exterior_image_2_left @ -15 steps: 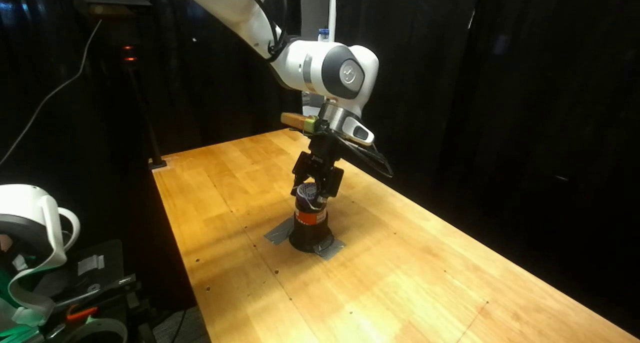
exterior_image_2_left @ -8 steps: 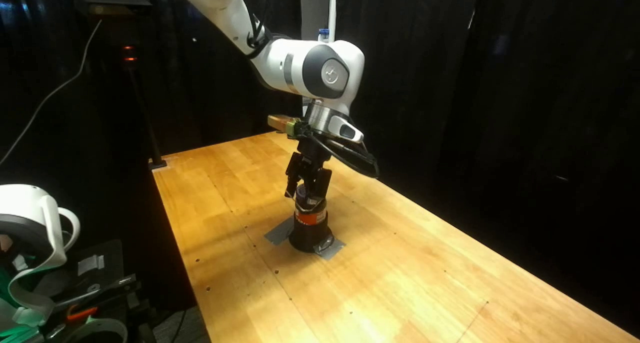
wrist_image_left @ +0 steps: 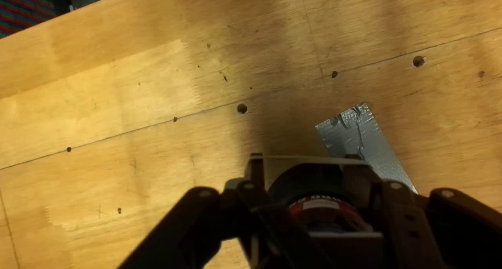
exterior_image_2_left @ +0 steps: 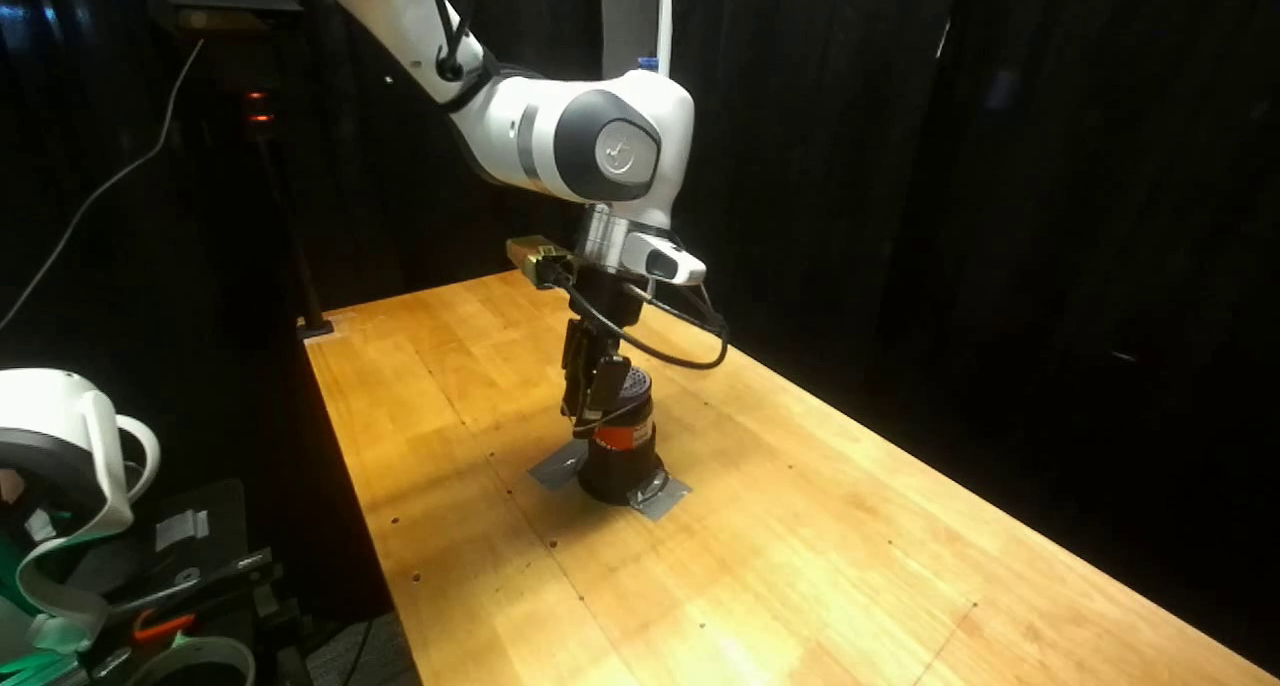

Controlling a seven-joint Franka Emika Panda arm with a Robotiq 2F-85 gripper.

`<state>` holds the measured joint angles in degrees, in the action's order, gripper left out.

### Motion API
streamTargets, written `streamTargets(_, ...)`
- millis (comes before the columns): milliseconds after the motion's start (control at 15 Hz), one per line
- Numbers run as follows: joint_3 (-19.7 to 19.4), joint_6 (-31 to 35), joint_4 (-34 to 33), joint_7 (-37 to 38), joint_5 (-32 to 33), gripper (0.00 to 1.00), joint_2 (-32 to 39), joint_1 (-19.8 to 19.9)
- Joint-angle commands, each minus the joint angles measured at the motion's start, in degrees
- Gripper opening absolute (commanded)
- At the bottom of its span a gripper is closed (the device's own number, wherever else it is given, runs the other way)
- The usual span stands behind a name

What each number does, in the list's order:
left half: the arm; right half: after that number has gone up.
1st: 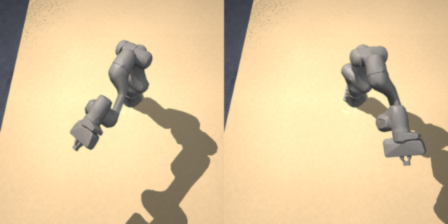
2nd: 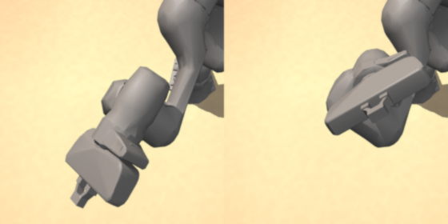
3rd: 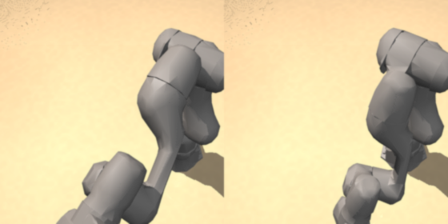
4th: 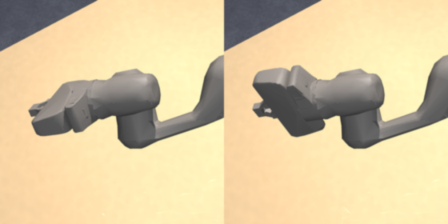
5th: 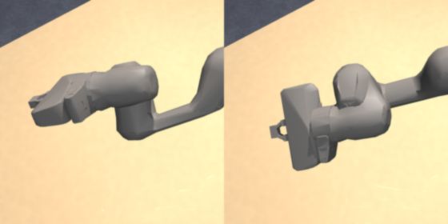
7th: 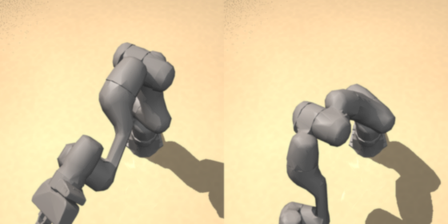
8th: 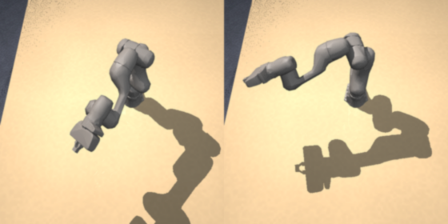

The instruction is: Put the rubber band on the jar.

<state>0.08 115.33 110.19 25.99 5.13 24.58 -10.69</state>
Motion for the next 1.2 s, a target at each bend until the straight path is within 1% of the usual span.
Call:
streamTargets(0,-0.37,5.68,8.07,5.42,0.82,0.27,-5.63,-1.0)
streamTargets(67,-0.5,6.79,9.28,6.81,1.18,0.18,-6.39,-1.14)
streamTargets(133,-0.66,8.12,10.59,8.57,1.55,0.12,-7.27,-1.29)
streamTargets(400,-0.91,13.74,15.42,16.84,3.31,0.05,-10.54,-1.6)
streamTargets(467,-0.79,16.13,17.0,18.74,3.52,0.09,-11.68,-1.45)
streamTargets(667,-1.22,22.9,21.48,27.73,7.33,0.12,-15.16,-1.81)
streamTargets(867,-1.43,28.01,25.05,37.7,13.47,0.11,-18.21,-1.82)
streamTargets(1133,-0.71,31.34,28.03,50.82,23.19,0.1,-21.18,-1.08)
